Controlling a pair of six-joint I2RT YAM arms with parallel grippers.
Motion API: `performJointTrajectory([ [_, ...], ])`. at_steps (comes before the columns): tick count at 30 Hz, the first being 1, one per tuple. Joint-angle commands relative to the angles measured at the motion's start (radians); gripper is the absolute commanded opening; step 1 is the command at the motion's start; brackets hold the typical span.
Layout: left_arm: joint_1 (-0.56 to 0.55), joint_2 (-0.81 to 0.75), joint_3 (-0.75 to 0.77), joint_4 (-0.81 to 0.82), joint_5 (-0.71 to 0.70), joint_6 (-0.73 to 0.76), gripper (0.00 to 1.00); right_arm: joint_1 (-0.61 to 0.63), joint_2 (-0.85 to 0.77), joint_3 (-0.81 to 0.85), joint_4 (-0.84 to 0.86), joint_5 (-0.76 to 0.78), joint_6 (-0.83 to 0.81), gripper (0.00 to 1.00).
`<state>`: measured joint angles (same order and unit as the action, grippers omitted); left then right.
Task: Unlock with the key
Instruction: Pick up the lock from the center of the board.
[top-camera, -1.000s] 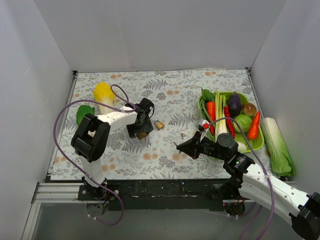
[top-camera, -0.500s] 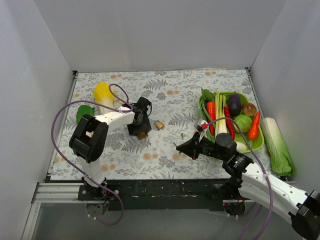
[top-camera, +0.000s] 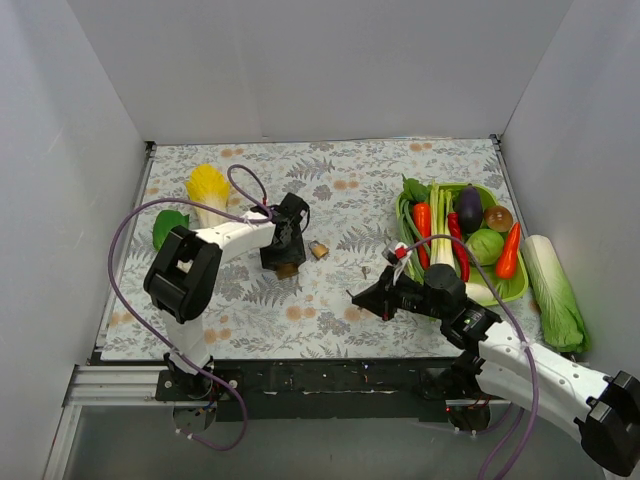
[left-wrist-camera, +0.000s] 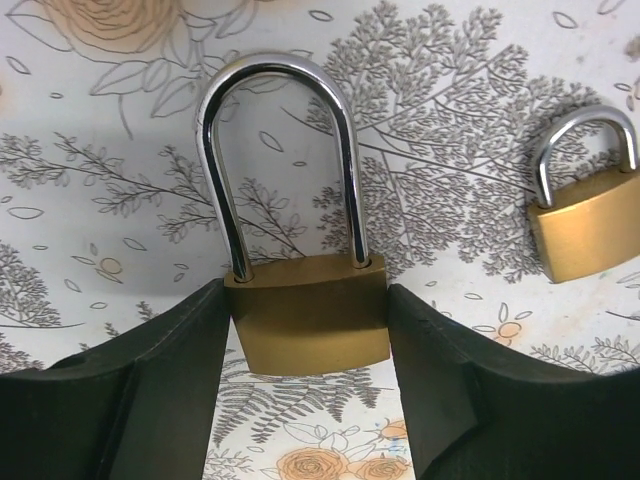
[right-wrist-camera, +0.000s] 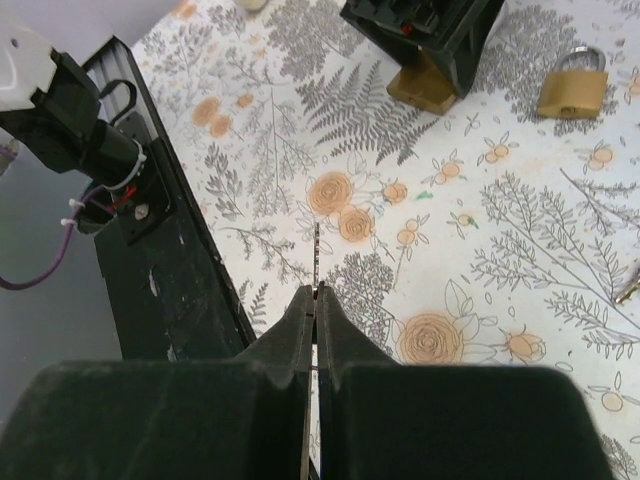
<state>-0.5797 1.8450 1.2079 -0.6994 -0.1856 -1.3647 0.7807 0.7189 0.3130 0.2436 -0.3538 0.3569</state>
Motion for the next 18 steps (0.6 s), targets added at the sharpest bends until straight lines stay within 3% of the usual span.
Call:
performJointTrajectory([
  [1,-0.032,0.002,-0.013,0.026,0.040,-0.023,0.05,0.000,0.030,0.014,-0.041,-0.025,-0.038,0.01],
  [3,-0.031,-0.058,-0.039,0.078,0.086,-0.059,0.00,0.000,0.028,0.018,-0.053,-0.025,-0.033,0.01],
  [10,-0.032,-0.271,-0.165,0.208,0.164,-0.178,0.00,0.000,0.040,0.052,-0.076,0.022,-0.003,0.01],
  [18,-0.031,-0.545,-0.332,0.333,0.238,-0.315,0.00,0.069,0.215,0.121,0.009,0.044,0.051,0.01],
])
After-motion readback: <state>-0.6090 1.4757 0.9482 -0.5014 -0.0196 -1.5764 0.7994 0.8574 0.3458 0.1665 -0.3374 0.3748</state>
